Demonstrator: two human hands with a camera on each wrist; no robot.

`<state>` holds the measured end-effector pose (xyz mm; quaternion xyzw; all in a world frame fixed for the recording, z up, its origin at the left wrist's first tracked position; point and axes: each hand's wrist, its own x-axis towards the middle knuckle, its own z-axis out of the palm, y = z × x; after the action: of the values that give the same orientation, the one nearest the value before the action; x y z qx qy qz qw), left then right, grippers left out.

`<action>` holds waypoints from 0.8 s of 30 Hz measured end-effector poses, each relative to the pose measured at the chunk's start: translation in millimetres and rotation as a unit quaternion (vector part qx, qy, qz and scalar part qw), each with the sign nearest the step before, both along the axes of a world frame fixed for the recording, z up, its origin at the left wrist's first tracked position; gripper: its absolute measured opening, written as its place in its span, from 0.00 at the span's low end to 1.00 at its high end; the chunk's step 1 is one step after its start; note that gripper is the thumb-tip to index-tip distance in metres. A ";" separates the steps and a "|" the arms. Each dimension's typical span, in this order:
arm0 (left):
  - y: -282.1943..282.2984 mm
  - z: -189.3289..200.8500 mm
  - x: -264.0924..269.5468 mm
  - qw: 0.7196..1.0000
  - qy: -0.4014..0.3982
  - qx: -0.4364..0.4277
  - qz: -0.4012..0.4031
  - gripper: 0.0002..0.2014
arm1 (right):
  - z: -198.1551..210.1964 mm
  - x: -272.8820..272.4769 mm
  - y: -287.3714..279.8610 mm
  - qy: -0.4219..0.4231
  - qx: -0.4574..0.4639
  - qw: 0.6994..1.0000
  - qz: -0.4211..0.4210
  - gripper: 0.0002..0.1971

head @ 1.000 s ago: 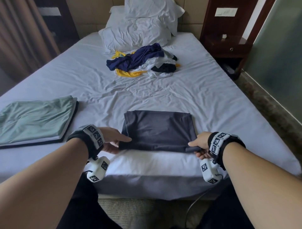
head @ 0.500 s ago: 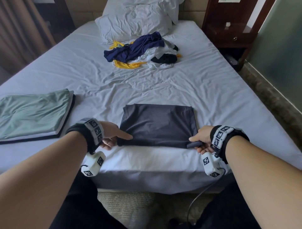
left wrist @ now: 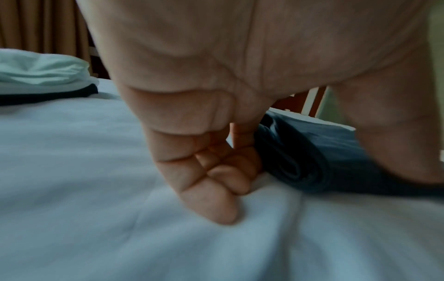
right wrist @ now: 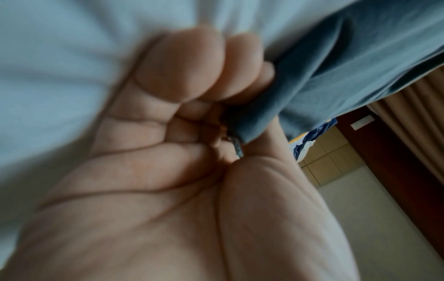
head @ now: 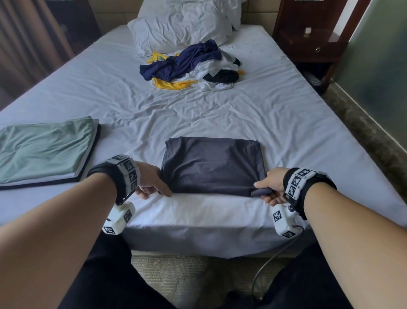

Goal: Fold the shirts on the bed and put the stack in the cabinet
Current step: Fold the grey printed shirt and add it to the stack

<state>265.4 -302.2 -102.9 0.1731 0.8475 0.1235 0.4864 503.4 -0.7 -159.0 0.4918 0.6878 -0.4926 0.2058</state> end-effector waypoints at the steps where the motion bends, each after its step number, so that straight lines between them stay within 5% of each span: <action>1: 1.1 0.8 2.5 1.000 0.003 -0.006 -0.008 0.19 | 0.2 0.1 -0.1 -0.002 0.001 1.000 0.001 0.17; 6: 1.9 -4.3 3.4 0.990 0.111 -0.046 -0.075 0.07 | 1.6 0.5 -0.9 0.006 -0.001 1.000 -0.001 0.17; 17: 13.4 11.3 -6.7 0.977 0.169 -0.098 -0.088 0.10 | 5.8 2.5 -3.9 0.024 0.012 1.000 0.001 0.17; 20: 20.4 9.0 -36.4 0.985 0.158 0.047 0.049 0.06 | 3.1 0.4 -0.6 0.007 0.008 1.000 0.014 0.19; 24: 41.3 -0.1 -50.6 0.950 0.122 0.184 0.220 0.12 | 4.5 -4.5 -0.5 -0.004 0.001 1.000 0.017 0.18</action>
<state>214.8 -260.9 -103.0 0.0829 0.8800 0.3587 0.3000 498.9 -1.2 -154.6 0.4818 0.6959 -0.4865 0.2165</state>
